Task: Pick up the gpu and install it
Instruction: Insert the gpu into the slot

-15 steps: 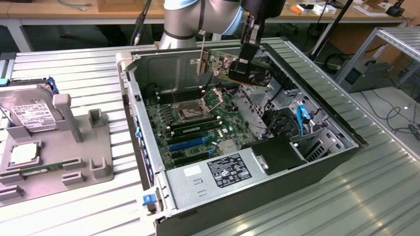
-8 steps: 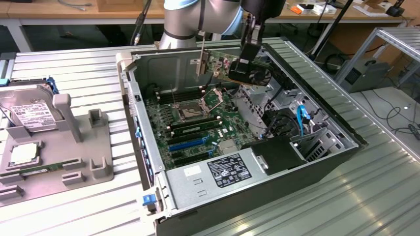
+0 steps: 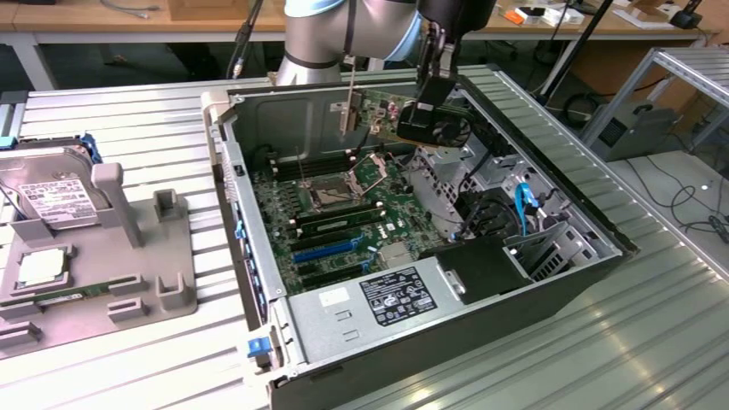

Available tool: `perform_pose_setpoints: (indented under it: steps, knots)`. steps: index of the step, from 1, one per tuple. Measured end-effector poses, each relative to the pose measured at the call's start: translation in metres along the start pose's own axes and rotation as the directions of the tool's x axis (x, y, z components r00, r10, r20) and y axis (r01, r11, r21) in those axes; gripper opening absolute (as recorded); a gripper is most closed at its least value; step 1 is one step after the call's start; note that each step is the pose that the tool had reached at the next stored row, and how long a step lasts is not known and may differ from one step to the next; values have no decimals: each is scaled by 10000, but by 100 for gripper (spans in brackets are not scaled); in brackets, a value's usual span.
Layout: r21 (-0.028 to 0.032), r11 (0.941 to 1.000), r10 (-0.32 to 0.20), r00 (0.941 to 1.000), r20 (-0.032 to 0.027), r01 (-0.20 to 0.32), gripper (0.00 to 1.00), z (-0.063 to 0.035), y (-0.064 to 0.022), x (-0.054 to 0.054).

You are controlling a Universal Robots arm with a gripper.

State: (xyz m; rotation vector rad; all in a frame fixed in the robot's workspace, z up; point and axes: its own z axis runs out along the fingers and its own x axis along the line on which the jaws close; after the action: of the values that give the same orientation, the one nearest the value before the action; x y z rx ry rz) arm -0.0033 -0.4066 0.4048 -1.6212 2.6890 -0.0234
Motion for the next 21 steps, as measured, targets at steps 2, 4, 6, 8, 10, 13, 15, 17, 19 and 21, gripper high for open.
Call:
perform_pose_setpoints:
  steps: [2,4,6,8,10,13,15,17,19,21]
  knots:
    - [1,9999,-107,9999,1,107,27,0,0,0]
    - [1,9997,-240,9997,3,240,27,0,0,0]
    - [3,9992,-395,9992,5,395,27,0,0,0]
    - [4,9984,-573,9984,7,573,27,0,0,0]
    - [5,9974,-715,9974,10,715,27,0,0,0]
    - [6,9963,-864,9963,11,864,27,0,0,0]
    - [7,9955,-952,9955,12,952,27,0,0,0]
    - [8,9936,-1130,9936,14,1130,27,0,0,0]
    - [9,9916,-1296,9916,17,1296,27,0,0,0]
    - [10,9904,-1380,9904,18,1380,27,0,0,0]
